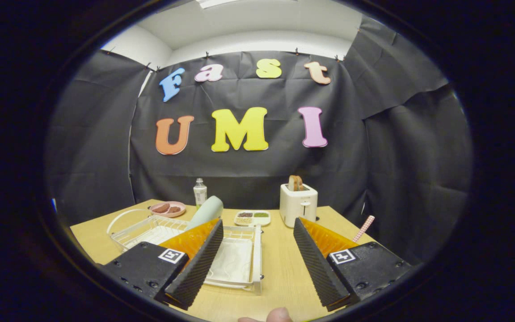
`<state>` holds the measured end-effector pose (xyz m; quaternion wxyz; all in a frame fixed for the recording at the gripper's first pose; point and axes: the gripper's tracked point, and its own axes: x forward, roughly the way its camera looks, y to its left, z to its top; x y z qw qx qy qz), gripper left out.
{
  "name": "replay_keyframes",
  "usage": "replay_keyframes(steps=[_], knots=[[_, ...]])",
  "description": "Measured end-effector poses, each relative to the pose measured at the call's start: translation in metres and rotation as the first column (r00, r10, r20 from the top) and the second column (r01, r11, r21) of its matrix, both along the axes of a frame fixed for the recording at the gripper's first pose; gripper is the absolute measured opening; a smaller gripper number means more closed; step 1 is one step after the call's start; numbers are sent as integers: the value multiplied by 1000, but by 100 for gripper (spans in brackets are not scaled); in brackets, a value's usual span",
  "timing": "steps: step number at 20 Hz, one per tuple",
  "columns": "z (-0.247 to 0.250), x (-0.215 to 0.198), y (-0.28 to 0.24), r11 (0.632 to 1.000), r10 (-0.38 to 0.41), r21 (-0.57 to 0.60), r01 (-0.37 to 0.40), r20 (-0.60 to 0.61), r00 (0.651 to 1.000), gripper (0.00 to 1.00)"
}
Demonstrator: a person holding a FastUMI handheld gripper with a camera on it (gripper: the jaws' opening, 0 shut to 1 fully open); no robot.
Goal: Take the plate from the dish rack, then take the spoon from the basket and place it into the plate.
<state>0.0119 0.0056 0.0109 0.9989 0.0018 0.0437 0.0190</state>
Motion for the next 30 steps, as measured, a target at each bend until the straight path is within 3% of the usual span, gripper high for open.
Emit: replay_keyframes(steps=[5,8,15,21,27,30], knots=[[14,-3,-17,1000,15,-26,-17,-75,997,100],[31,8,-11,997,64,-41,-71,-142,988,100],[63,50,36,979,178,-27,-200,-354,918,100],[47,85,89,963,222,-2,-268,-559,799,100],[4,111,125,968,229,88,-236,-695,681,100],[-21,122,134,977,183,73,-198,-763,620,98]])
